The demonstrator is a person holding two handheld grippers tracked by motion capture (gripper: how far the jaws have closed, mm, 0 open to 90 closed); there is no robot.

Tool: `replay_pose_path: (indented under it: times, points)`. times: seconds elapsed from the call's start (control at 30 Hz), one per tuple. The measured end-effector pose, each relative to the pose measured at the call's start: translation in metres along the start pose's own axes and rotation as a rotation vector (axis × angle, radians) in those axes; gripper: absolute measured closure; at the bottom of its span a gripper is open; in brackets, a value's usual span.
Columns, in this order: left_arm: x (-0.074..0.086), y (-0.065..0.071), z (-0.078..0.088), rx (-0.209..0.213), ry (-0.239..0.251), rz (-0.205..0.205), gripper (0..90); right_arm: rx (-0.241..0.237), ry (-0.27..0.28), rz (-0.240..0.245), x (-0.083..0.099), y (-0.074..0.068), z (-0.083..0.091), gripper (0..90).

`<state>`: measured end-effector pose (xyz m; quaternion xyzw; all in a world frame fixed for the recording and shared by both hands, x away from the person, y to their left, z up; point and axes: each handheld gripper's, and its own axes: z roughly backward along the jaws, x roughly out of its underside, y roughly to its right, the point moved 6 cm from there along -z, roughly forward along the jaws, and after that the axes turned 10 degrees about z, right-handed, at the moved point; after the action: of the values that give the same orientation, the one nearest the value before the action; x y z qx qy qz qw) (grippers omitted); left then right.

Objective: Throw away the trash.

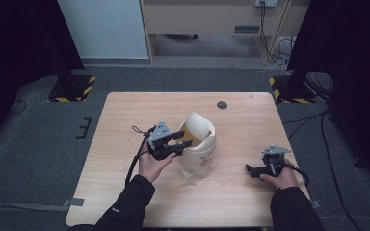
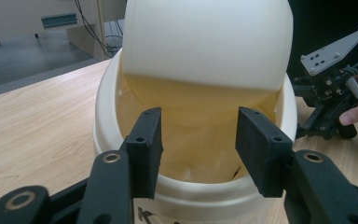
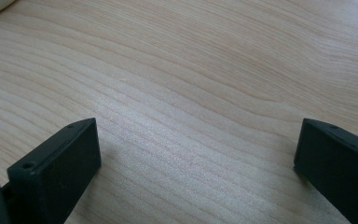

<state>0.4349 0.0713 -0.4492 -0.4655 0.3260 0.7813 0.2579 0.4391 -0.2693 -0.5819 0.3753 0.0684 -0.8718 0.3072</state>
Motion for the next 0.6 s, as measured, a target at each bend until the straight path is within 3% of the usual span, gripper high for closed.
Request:
replay_pose_path:
  times: [0.3,0.6]
  points:
    - [-0.002,-0.004,0.024,-0.012,0.036,0.002,47.4,0.000,0.000,0.000,0.000,0.000,0.000,0.7]
    - [0.016,-0.025,0.061,-0.082,0.042,0.042,41.5,0.000,0.000,0.000,0.000,0.000,0.000,0.7]
